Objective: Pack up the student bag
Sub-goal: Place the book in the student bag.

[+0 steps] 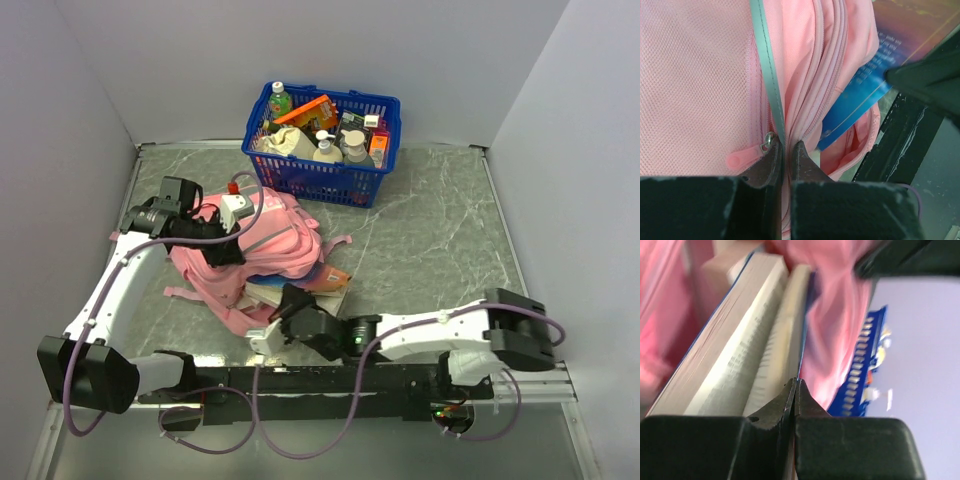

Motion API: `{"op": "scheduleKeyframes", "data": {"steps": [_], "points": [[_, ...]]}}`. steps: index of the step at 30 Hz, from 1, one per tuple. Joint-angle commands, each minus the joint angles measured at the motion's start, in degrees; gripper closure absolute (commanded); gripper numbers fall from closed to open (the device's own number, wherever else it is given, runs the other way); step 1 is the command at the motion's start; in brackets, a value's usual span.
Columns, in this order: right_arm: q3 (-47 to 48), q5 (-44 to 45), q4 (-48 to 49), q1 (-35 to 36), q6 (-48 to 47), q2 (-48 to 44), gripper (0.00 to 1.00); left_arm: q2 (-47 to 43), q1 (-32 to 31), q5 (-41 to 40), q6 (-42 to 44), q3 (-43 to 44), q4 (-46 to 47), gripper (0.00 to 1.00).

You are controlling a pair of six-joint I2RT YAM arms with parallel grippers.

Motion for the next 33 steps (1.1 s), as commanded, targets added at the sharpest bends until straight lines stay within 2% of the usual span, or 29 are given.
{"op": "scheduleKeyframes", "data": {"steps": [1,5,6,8,9,12,18,22,23,25,26,27,28,29,30,31,33], "points": [[8.9,-3.7,11.5,0.1,-6.5,7.7,1.0,-0.7,0.4,3.2,0.5,3.4,4.6,0.99],[16.0,-4.4,-1.4,0.1,7.3,15.2,0.98,-1.6,0.4,2.5,1.1,2.8,4.3,0.99],[16.7,-4.5,-3.6,0.1,9.9,15.6,0.77,-1.9,0.4,2.3,1.3,2.7,4.2,0.99],[17.0,-5.3,-8.3,0.3,18.7,15.0,0.61,-2.0,0.4,1.6,1.7,2.1,4.2,0.99],[17.2,-6.0,-9.9,0.4,22.0,14.3,0.46,-2.0,0.4,1.5,1.9,2.0,4.2,0.99],[19.3,-9.9,-15.9,0.1,34.2,11.3,0.2,-1.7,0.4,1.6,2.2,1.6,4.5,0.99],[23.3,-19.0,-20.9,-3.3,47.4,6.5,0.2,-0.4,0.4,2.2,1.6,2.2,4.6,0.99],[22.3,-21.6,-22.7,-6.0,54.7,0.7,0.2,-1.0,0.4,1.1,1.9,1.3,5.0,0.99],[22.1,-21.0,-23.5,-7.0,59.6,-0.3,0.21,-1.1,0.4,0.8,2.1,0.8,5.2,0.99],[21.1,-18.3,-26.5,-11.6,66.9,-4.0,0.29,-1.3,0.4,0.6,2.1,0.4,5.4,0.99],[20.2,-19.0,-30.8,-13.4,76.3,-5.4,0.34,-1.5,0.4,0.6,2.2,-0.2,5.5,0.99],[17.1,-18.6,-32.8,-14.9,80.8,-7.1,0.4,-1.6,0.4,0.6,2.3,-0.4,5.6,0.99],[15.0,-16.0,-34.8,-16.7,85.4,-10.9,0.38,-1.7,0.4,0.7,2.3,-0.6,5.8,0.99],[12.5,-15.8,-37.0,-19.1,93.2,-13.4,0.33,-1.6,0.4,0.5,2.3,-1.1,6.0,0.99],[6.5,-15.4,-37.6,-20.0,96.4,-16.0,0.24,-1.7,0.4,0.6,2.2,-1.3,6.2,0.99],[3.7,-14.7,-38.2,-20.7,99.5,-21.0,0.21,-1.6,0.4,0.6,2.3,-1.4,6.3,0.99],[-4.0,-15.2,-38.2,-22.9,105.0,-25.7,0.2,-1.1,0.4,0.8,2.4,-1.2,6.0,0.99]]}}
